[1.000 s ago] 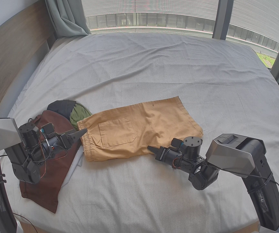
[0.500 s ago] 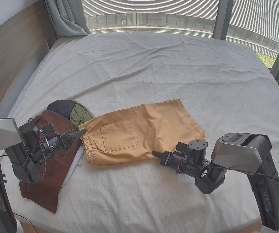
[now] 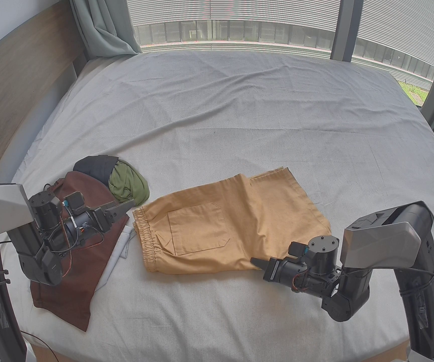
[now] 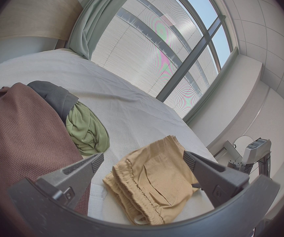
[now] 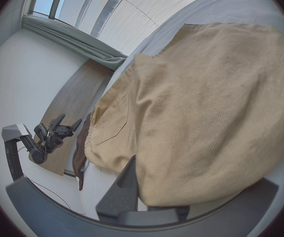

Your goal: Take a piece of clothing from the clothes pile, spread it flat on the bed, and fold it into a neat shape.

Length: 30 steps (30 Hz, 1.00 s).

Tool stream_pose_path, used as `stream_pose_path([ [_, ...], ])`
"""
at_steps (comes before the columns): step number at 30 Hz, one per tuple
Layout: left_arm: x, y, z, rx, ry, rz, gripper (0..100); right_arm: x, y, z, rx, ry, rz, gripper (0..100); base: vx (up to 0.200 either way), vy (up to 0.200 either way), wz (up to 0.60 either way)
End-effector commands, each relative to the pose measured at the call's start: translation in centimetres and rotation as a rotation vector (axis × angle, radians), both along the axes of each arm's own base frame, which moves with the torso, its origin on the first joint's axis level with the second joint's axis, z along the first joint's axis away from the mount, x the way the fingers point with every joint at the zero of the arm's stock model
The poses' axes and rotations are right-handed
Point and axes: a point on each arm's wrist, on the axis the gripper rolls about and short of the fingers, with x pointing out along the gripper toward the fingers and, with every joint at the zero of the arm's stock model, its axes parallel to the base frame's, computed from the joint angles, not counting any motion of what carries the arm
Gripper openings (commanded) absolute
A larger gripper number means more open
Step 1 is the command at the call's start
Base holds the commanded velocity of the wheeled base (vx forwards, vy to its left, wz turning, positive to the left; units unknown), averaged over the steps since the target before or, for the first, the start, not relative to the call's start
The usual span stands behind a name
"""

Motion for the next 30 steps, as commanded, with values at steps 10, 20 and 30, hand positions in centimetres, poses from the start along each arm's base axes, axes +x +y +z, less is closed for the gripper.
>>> stream_pose_path([
  [10, 0.0, 0.0, 0.3, -0.001, -0.007, -0.003, 100, -5.7, -0.8, 0.4, -0.113, 0.111, 0.005, 0, 0.0, 0.0, 0.0],
  [20, -0.1, -0.2, 0.2, 0.0, -0.007, -0.009, 100, -6.9, -0.1, -0.2, -0.149, 0.131, 0.015, 0, 0.0, 0.0, 0.0],
  [30, 0.0, -0.4, 0.2, -0.006, -0.005, -0.019, 100, -6.8, -0.2, -0.2, -0.147, 0.133, 0.008, 0, 0.0, 0.0, 0.0],
])
